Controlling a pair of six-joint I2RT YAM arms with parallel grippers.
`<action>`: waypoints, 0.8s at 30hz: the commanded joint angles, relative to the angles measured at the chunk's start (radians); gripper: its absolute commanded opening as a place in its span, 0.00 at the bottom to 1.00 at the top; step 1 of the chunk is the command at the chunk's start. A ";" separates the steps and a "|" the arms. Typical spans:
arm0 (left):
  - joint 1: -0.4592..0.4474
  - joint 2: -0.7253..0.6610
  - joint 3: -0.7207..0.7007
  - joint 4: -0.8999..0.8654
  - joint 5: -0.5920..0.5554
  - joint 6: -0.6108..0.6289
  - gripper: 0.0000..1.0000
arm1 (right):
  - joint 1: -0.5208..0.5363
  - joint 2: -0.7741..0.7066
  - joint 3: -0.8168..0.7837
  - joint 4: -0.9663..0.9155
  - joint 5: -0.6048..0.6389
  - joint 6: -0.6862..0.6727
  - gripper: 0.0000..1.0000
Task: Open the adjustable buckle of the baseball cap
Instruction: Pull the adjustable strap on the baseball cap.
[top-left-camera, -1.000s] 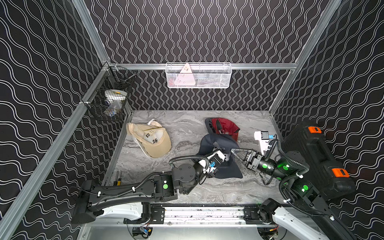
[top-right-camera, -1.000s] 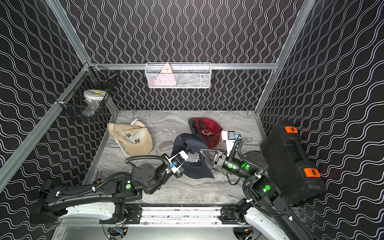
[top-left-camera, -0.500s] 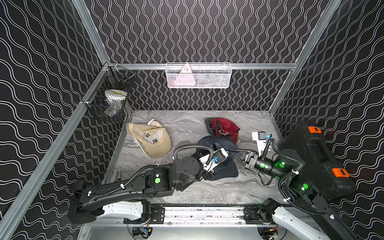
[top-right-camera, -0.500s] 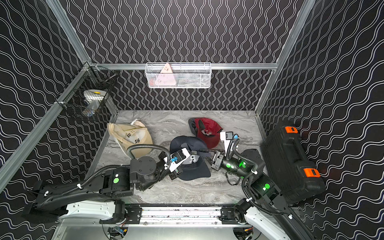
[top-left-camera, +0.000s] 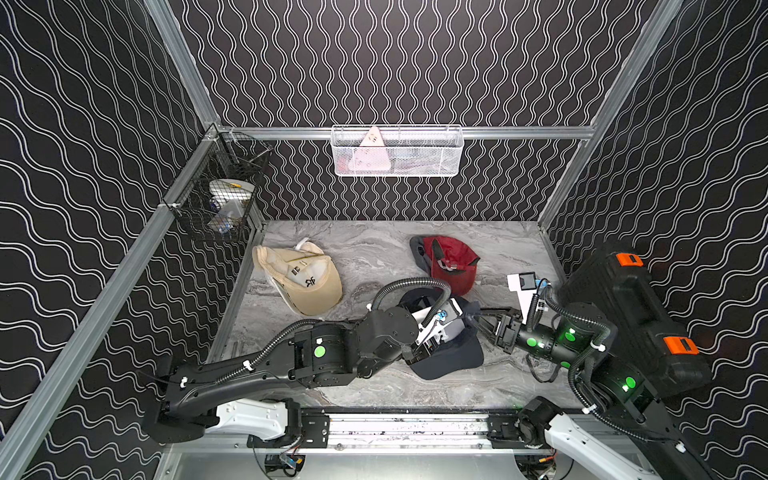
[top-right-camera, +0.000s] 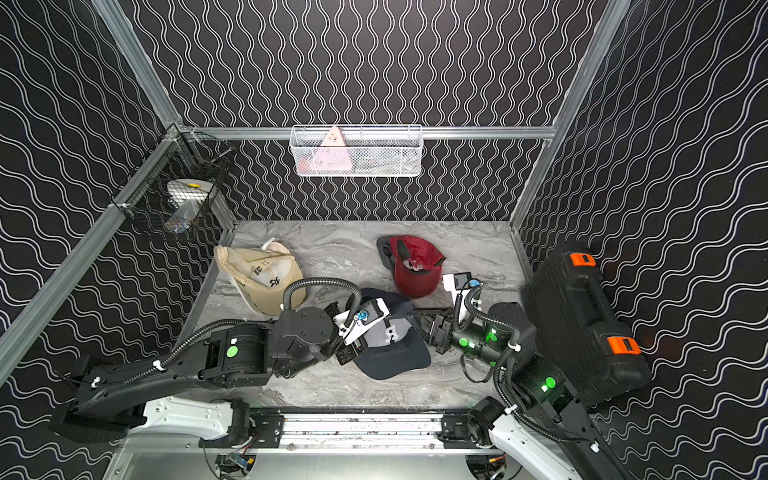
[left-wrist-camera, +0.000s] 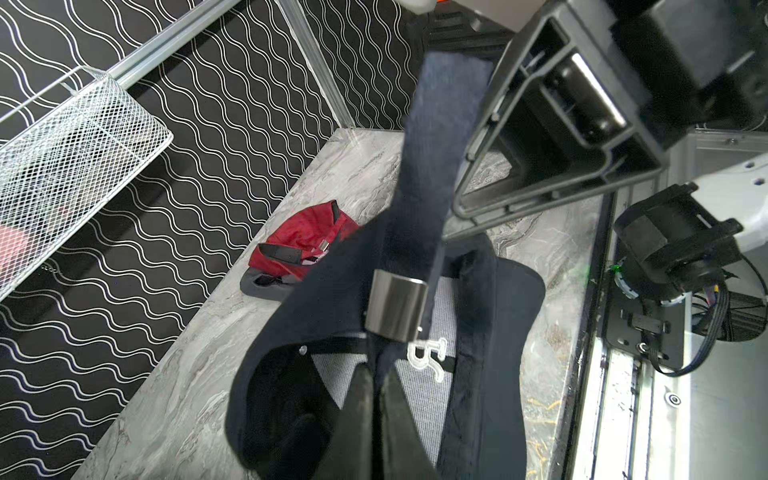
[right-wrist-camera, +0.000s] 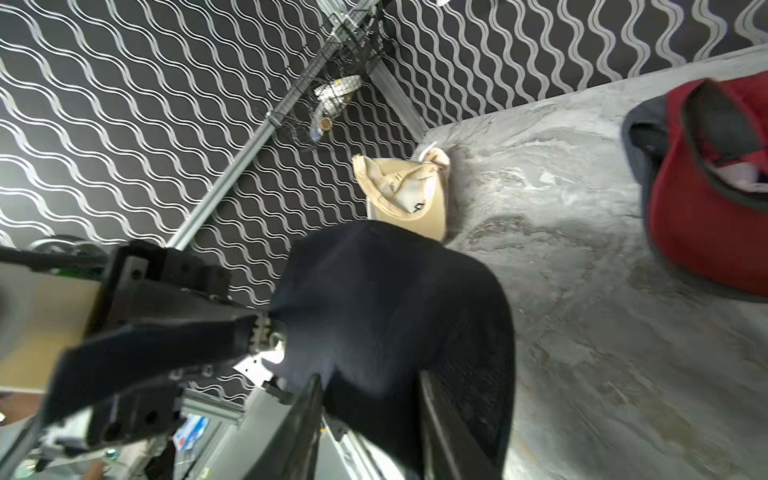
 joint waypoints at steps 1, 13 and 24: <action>0.001 0.013 0.037 -0.040 -0.002 -0.032 0.04 | 0.000 -0.012 0.024 -0.100 0.101 -0.064 0.39; 0.004 0.096 0.139 -0.157 -0.034 -0.066 0.03 | 0.001 -0.028 0.004 -0.107 0.036 -0.144 0.35; 0.045 0.146 0.197 -0.215 -0.002 -0.106 0.02 | 0.001 -0.092 -0.069 -0.039 -0.078 -0.192 0.42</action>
